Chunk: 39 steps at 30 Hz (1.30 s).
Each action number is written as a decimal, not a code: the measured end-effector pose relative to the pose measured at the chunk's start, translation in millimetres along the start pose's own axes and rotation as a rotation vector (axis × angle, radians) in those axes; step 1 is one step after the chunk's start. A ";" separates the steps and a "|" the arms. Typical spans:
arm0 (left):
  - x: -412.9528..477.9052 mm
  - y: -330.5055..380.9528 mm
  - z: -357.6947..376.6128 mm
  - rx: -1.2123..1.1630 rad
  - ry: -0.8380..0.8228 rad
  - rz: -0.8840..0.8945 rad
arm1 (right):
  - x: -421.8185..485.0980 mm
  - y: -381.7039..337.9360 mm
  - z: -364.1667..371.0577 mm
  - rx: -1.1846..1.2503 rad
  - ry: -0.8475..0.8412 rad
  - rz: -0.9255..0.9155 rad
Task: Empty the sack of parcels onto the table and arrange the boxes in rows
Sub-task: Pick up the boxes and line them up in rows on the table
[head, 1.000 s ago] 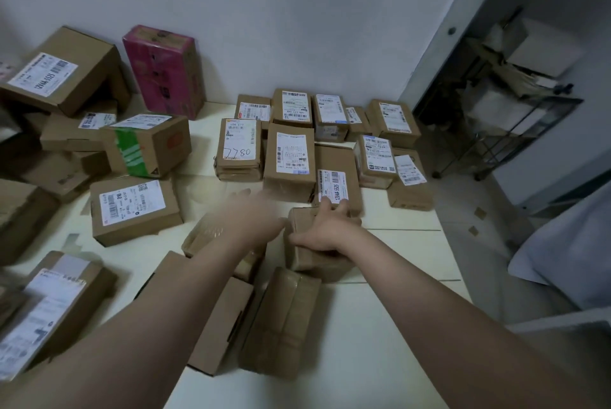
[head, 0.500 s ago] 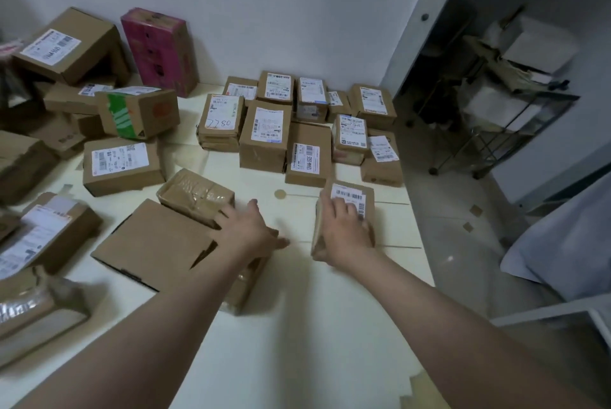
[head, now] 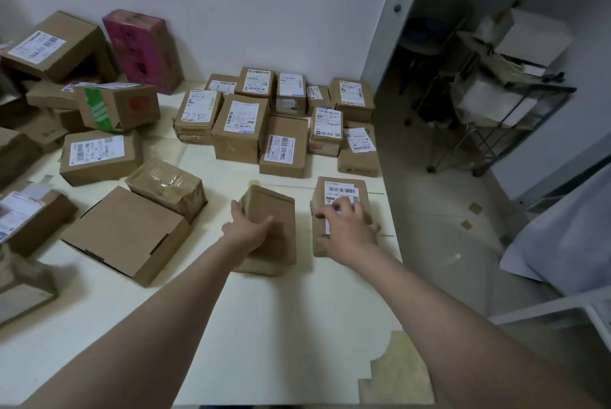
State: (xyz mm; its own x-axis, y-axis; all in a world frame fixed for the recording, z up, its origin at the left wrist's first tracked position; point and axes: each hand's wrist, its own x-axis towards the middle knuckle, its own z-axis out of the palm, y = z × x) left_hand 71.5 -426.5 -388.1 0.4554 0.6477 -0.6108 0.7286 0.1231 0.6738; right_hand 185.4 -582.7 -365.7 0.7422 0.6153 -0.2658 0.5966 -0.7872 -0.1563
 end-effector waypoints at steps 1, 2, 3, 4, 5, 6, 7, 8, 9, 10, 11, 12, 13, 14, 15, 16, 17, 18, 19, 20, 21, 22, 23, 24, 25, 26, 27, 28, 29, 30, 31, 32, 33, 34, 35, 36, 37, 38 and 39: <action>-2.4 -0.4 4.4 -0.031 -0.040 -0.047 | 0.9 3.0 -0.9 0.014 0.016 0.013; -2.3 -1.6 9.4 -0.052 -0.083 -0.083 | 2.0 5.1 -1.0 0.025 0.034 0.026; 0.1 -2.8 14.1 -0.065 -0.115 -0.106 | 2.6 6.4 -0.8 0.033 0.055 0.039; 4.6 -3.2 17.8 -0.081 -0.137 -0.115 | 3.3 7.6 0.3 0.042 0.078 0.053; 10.5 -2.6 20.3 -0.103 -0.149 -0.116 | 4.1 8.7 1.6 0.047 0.101 0.065; 15.6 -0.8 21.6 -0.126 -0.149 -0.096 | 5.2 9.9 3.4 0.043 0.119 0.075; 20.8 2.0 22.5 -0.135 -0.140 -0.073 | 6.5 10.9 5.0 0.030 0.128 0.082; 23.4 6.8 23.6 -0.125 -0.125 -0.031 | 8.6 12.3 6.6 0.017 0.134 0.095; 24.2 13.2 24.8 -0.073 -0.089 0.022 | 11.5 13.9 7.5 0.010 0.137 0.124; 24.6 19.3 27.4 0.010 -0.033 0.082 | 15.1 15.3 8.2 0.009 0.137 0.169; 23.8 26.3 30.7 0.118 0.033 0.135 | 18.4 16.4 8.2 0.013 0.135 0.216; 22.6 34.0 36.0 0.225 0.077 0.163 | 21.5 17.1 8.6 0.015 0.131 0.250; 20.6 41.2 42.6 0.324 0.090 0.167 | 24.2 17.5 8.7 0.007 0.125 0.266; 17.9 48.2 49.9 0.411 0.073 0.151 | 26.7 17.7 9.3 -0.009 0.114 0.266; 14.4 53.8 57.5 0.488 0.037 0.123 | 28.3 17.8 9.7 -0.030 0.099 0.257; 13.7 56.4 64.6 0.548 0.009 0.096 | 29.5 18.7 10.4 -0.050 0.083 0.247; 14.3 56.5 70.0 0.589 -0.002 0.075 | 30.2 20.2 11.2 -0.065 0.071 0.241; 15.7 54.7 74.2 0.606 0.005 0.064 | 30.7 22.0 11.9 -0.076 0.064 0.237; 16.9 52.4 75.8 0.600 0.023 0.062 | 30.6 23.7 12.2 -0.083 0.061 0.232; 18.0 49.9 77.4 0.580 0.057 0.080 | 29.9 26.5 12.7 -0.081 0.064 0.232; 18.2 48.5 76.0 0.552 0.099 0.102 | 29.2 28.0 12.5 -0.070 0.075 0.231; 21.9 47.4 74.1 0.512 0.121 0.133 | 28.9 29.0 12.9 -0.048 0.083 0.236; 24.6 47.9 70.8 0.450 0.089 0.158 | 28.2 30.5 13.1 -0.010 0.079 0.259; 28.1 48.9 66.9 0.327 0.021 0.189 | 27.6 31.8 13.4 0.043 0.068 0.296; 34.8 47.8 63.9 0.180 -0.066 0.202 | 27.4 33.2 13.6 0.095 0.058 0.337; 39.6 45.0 62.3 0.051 -0.140 0.203 | 27.3 35.1 14.2 0.130 0.056 0.370; 43.3 41.1 62.0 -0.049 -0.196 0.195 | 27.0 36.7 15.0 0.142 0.060 0.387; 42.0 39.0 60.9 -0.124 -0.240 0.205 | 26.8 38.2 16.2 0.141 0.067 0.389; 37.9 37.8 60.0 -0.183 -0.264 0.222 | 26.2 39.3 17.0 0.136 0.076 0.382; 33.9 37.4 59.3 -0.234 -0.265 0.227 | 25.7 40.3 17.8 0.133 0.083 0.373; 31.6 36.0 58.9 -0.272 -0.267 0.211 | 25.5 40.9 18.3 0.134 0.086 0.365; 31.0 33.8 59.0 -0.297 -0.266 0.192 | 25.7 41.1 19.1 0.135 0.087 0.359; 30.1 31.1 58.7 -0.312 -0.269 0.171 | 25.9 41.0 19.3 0.136 0.087 0.356; 28.8 30.1 58.0 -0.343 -0.274 0.149 | 26.4 40.9 19.4 0.138 0.086 0.356; 29.3 30.0 57.9 -0.365 -0.276 0.135 | 27.1 40.4 19.0 0.142 0.084 0.360; 29.2 31.5 59.1 -0.388 -0.290 0.133 | 27.8 40.1 18.0 0.149 0.083 0.366; 29.6 33.9 61.6 -0.387 -0.302 0.143 | 28.7 39.5 16.4 0.158 0.082 0.374; 28.3 38.0 65.0 -0.384 -0.313 0.163 | 30.0 39.0 15.0 0.171 0.083 0.380; 25.6 43.1 68.9 -0.387 -0.321 0.184 | 31.4 38.6 13.4 0.189 0.089 0.381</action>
State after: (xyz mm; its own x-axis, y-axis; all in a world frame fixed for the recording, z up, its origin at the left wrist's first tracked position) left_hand 149.9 -456.4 -403.3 0.7355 0.4296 -0.5239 0.4078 0.3367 0.8487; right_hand 227.7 -594.3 -392.8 0.9270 0.2743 -0.2559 0.2150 -0.9475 -0.2367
